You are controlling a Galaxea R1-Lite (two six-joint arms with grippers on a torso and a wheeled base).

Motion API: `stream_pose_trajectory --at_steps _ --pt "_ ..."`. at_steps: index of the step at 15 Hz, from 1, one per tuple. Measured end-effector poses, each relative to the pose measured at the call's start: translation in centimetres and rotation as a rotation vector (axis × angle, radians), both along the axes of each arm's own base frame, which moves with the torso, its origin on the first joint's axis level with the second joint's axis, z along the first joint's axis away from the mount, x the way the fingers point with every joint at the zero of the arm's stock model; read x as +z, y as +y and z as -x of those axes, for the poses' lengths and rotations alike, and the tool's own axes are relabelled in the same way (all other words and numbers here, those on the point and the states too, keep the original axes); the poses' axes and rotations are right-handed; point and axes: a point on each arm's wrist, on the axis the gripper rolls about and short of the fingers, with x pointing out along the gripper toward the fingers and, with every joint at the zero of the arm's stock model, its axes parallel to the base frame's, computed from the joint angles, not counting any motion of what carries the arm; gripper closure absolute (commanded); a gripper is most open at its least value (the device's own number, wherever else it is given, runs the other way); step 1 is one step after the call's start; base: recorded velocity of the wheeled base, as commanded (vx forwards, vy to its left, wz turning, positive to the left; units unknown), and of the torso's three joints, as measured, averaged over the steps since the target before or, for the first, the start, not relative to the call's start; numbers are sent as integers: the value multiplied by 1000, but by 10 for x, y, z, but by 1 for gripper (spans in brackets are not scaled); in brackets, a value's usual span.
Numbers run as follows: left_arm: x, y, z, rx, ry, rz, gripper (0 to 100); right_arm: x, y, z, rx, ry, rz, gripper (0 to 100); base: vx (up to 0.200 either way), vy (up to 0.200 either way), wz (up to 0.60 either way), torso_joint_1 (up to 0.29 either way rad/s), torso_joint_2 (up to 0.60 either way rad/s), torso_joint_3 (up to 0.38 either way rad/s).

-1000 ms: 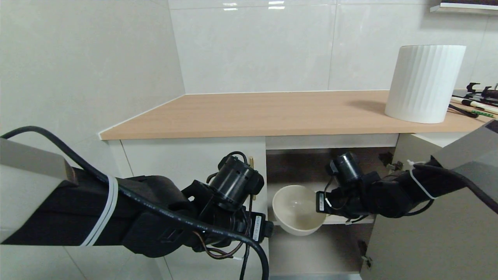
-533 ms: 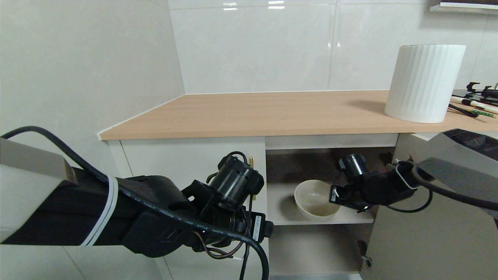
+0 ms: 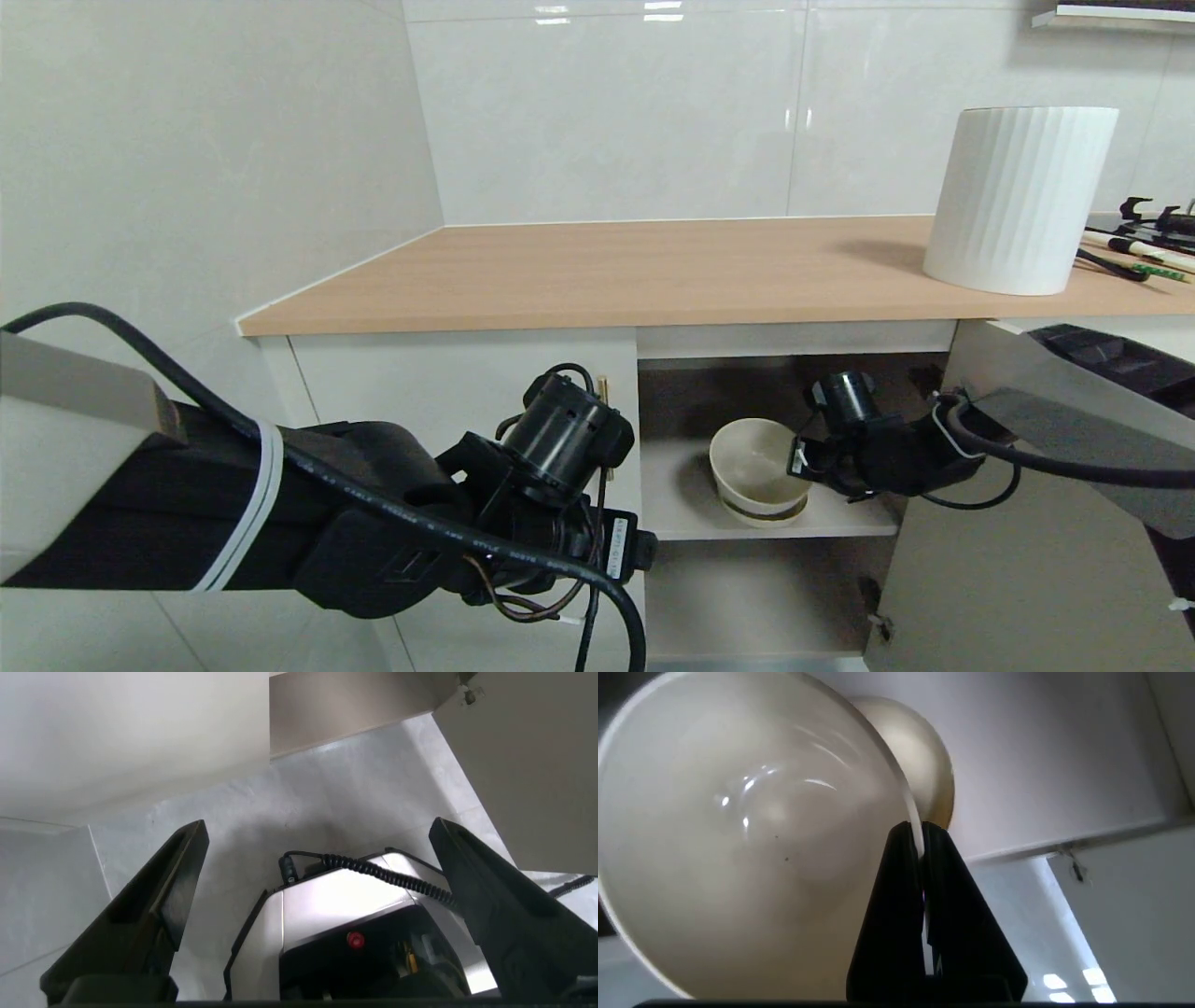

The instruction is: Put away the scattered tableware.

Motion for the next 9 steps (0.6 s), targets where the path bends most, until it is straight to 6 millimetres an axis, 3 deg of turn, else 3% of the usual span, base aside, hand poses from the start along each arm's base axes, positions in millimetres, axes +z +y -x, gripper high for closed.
stream_pose_trajectory --at_steps 9 --pt "0 0 0 0 -1 2 0 -19 -5 -22 -36 -10 26 100 0 0 0 0 0 0"
